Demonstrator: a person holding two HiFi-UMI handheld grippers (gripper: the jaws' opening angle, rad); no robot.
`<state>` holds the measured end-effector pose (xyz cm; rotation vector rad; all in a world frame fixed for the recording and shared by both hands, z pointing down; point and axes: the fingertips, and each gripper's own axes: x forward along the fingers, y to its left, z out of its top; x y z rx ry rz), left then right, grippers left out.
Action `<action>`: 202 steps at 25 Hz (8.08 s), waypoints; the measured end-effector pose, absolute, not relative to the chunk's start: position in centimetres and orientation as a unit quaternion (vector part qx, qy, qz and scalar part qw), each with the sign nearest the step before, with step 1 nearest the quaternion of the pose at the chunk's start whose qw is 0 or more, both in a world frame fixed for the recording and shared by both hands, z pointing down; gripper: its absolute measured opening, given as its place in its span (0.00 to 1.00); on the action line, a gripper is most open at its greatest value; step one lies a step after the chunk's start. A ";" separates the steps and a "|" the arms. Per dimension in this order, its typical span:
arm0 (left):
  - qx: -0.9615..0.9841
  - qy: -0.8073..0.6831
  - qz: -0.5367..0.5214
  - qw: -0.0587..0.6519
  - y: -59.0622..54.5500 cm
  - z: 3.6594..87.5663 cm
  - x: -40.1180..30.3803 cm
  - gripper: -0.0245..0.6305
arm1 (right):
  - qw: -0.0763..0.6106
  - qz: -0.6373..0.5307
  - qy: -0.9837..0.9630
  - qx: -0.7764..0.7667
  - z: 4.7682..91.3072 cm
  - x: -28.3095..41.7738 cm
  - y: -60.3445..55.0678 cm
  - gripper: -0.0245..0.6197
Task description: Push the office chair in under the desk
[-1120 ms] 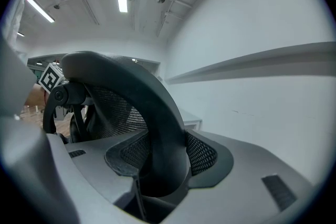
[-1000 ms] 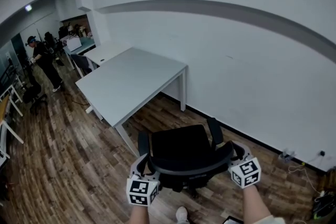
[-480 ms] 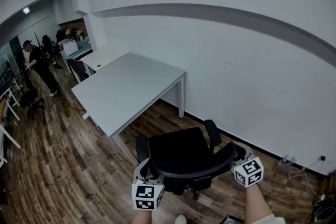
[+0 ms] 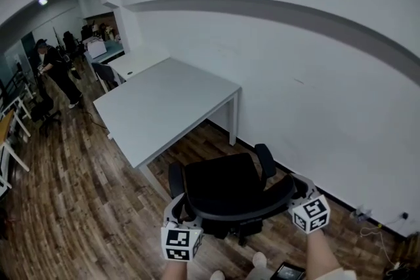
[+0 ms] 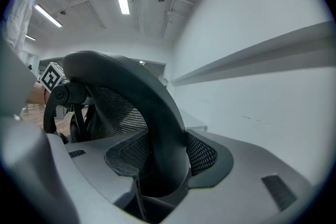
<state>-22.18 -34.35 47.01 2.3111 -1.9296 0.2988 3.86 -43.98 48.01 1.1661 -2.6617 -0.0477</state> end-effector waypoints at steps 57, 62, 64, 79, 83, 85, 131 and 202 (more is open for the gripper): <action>0.591 -0.804 0.061 0.024 -56.0 46.7 -23.6 0.37 | 0.104 -0.068 -0.971 0.204 47.4 -4.5 -75.8 0.39; 0.586 -0.807 0.062 0.031 -57.0 46.6 -23.8 0.37 | 0.106 -0.066 -0.972 0.198 47.2 -4.9 -77.1 0.39; 0.583 -0.809 0.067 0.030 -57.0 46.6 -23.9 0.37 | 0.106 -0.064 -0.973 0.196 47.2 -5.0 -77.2 0.39; 0.517 -0.853 0.074 0.019 -57.4 44.8 -21.9 0.37 | 0.105 -0.075 -0.983 0.129 46.3 -5.5 -79.2 0.39; 0.509 -0.857 0.077 0.020 -57.5 45.0 -21.7 0.37 | 0.108 -0.068 -0.984 0.122 46.0 -5.6 -79.6 0.39; 0.503 -0.860 0.082 0.022 -57.8 45.2 -21.9 0.37 | 0.112 -0.067 -0.984 0.120 46.0 -6.0 -80.1 0.39; 0.485 -0.871 0.066 0.043 -67.6 45.9 -32.9 0.37 | 0.099 -0.083 -0.983 0.132 46.7 -17.4 -90.4 0.38; 0.481 -0.875 0.046 0.031 -74.4 45.3 -47.1 0.43 | 0.098 -0.007 -0.994 0.046 45.8 -31.9 -98.2 0.41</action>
